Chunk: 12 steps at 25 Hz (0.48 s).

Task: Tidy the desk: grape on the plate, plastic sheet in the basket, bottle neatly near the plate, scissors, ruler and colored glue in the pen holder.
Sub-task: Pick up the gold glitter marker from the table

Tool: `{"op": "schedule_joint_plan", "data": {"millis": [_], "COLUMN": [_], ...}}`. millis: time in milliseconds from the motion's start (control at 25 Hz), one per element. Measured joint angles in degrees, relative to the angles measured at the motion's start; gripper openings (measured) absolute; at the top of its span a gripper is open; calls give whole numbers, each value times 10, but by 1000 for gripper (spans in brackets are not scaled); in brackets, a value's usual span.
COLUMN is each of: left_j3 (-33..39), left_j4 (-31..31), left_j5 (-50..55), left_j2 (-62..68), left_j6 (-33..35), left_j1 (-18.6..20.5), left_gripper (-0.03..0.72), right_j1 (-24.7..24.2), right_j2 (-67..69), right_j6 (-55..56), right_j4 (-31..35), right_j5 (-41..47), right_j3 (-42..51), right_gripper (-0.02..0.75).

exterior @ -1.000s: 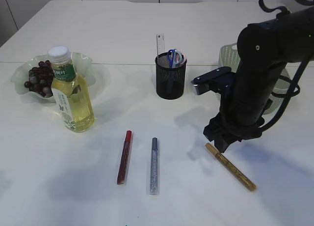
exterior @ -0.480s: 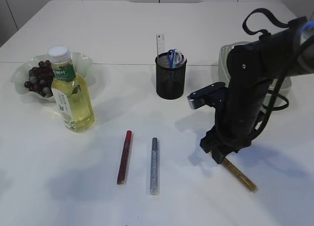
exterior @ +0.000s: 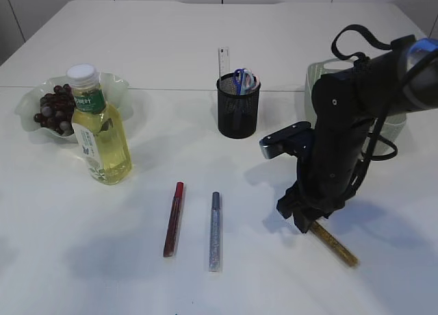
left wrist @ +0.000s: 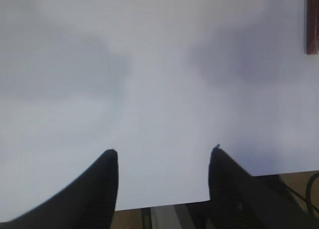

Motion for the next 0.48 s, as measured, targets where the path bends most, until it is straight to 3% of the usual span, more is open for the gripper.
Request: {"op": "schedule_joint_plan", "data": {"millis": [160, 480], "left_j3": [0, 0], "left_j4": [0, 0], "left_j5": [-1, -4], "left_j2": [0, 0], "left_j6": [0, 0], "left_j1": [0, 0], "left_gripper": [424, 424], "right_j1": [0, 0], "right_j2": [6, 6], "right_j6": [0, 0], "right_j4": [0, 0], "right_j5": [-3, -4], "right_j3": [0, 0], "right_gripper": [384, 370]}}
